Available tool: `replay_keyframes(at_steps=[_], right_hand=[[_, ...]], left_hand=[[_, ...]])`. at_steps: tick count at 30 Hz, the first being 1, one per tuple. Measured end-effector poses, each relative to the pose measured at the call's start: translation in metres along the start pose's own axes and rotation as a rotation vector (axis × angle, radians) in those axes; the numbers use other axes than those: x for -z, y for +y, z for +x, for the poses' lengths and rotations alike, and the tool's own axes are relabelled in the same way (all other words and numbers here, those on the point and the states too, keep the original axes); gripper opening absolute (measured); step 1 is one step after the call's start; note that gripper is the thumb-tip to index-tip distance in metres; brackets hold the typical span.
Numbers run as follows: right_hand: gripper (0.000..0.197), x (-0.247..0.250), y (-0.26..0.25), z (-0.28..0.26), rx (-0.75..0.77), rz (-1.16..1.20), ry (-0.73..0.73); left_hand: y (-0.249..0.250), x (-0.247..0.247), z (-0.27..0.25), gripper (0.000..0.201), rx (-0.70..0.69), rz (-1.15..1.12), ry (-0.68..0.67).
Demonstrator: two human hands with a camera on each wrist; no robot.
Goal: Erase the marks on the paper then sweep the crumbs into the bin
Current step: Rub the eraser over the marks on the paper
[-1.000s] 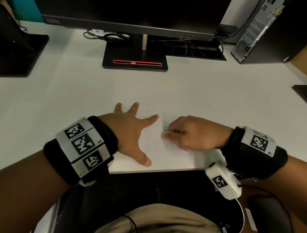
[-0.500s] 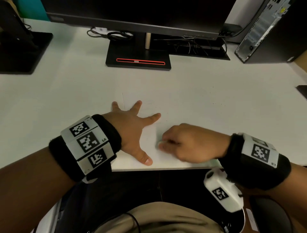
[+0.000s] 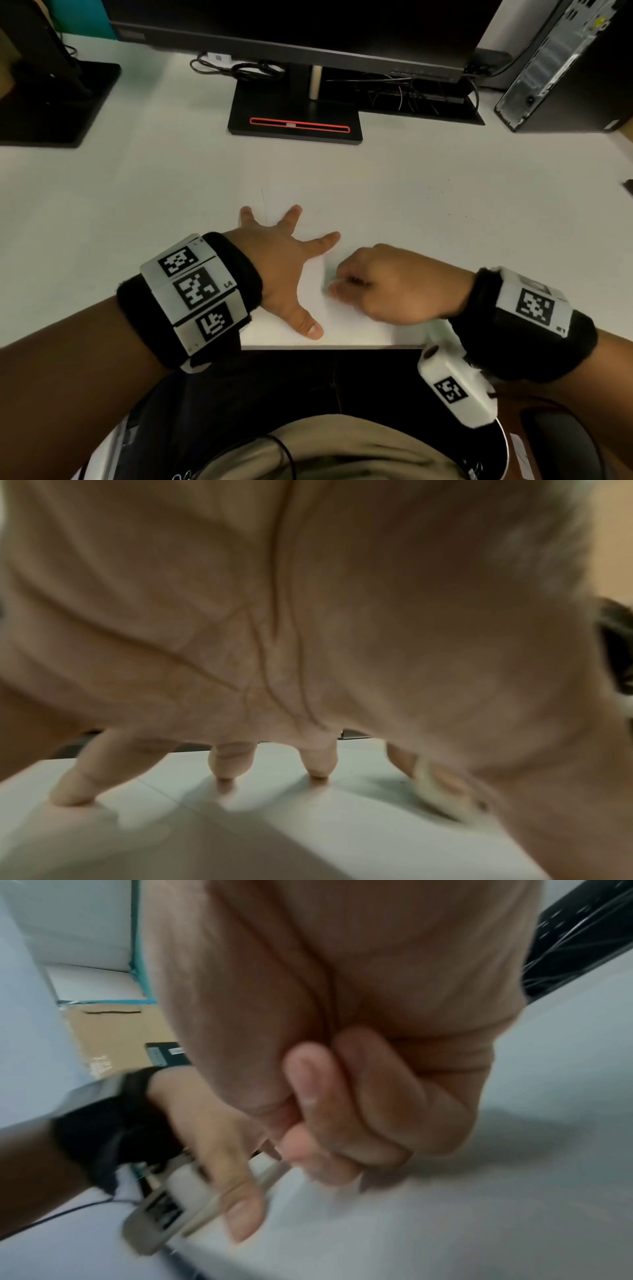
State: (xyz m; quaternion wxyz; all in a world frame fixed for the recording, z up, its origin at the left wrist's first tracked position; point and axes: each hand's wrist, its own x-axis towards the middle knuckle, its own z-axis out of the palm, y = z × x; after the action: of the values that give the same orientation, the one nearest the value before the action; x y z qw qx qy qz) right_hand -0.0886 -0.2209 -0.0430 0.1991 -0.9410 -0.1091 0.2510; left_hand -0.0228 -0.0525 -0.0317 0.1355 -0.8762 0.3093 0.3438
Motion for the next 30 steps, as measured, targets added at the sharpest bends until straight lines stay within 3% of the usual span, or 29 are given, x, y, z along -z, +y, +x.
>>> replay_keyframes(at_steps=[2, 6, 10, 14, 18, 22, 25, 30], right_hand=[[0.048, -0.004, -0.005, -0.001, 0.016, -0.006, -0.059], [0.048, 0.006, 0.002, 0.006, -0.026, 0.029, 0.025], [0.049, -0.004, -0.009, 0.004, 0.028, 0.021, -0.05], [0.047, 0.002, -0.005, 0.01, 0.012, 0.038, 0.023], [0.047, -0.004, -0.01, 0.008, 0.05, 0.02, -0.043], [0.05, 0.004, 0.003, 0.006, 0.004, 0.026, 0.033], [0.049, -0.008, -0.006, -0.005, 0.052, -0.018, -0.033], [0.048, 0.011, 0.024, -0.002, -0.124, 0.029, 0.093]], left_hand=[[0.001, 0.0, 0.001, 0.127, -0.009, 0.014, 0.009], [0.001, 0.0, 0.001, 0.126, 0.003, 0.006, 0.004], [0.0, -0.001, 0.003, 0.127, -0.015, 0.009, 0.01], [-0.003, -0.004, 0.005, 0.128, -0.008, -0.013, 0.014], [-0.004, -0.005, 0.007, 0.129, -0.011, -0.012, 0.013], [-0.004, -0.005, 0.006, 0.129, 0.002, -0.033, 0.004], [-0.003, -0.004, 0.006, 0.128, -0.005, -0.028, 0.0], [-0.003, -0.005, 0.005, 0.128, 0.005, -0.06, -0.014]])
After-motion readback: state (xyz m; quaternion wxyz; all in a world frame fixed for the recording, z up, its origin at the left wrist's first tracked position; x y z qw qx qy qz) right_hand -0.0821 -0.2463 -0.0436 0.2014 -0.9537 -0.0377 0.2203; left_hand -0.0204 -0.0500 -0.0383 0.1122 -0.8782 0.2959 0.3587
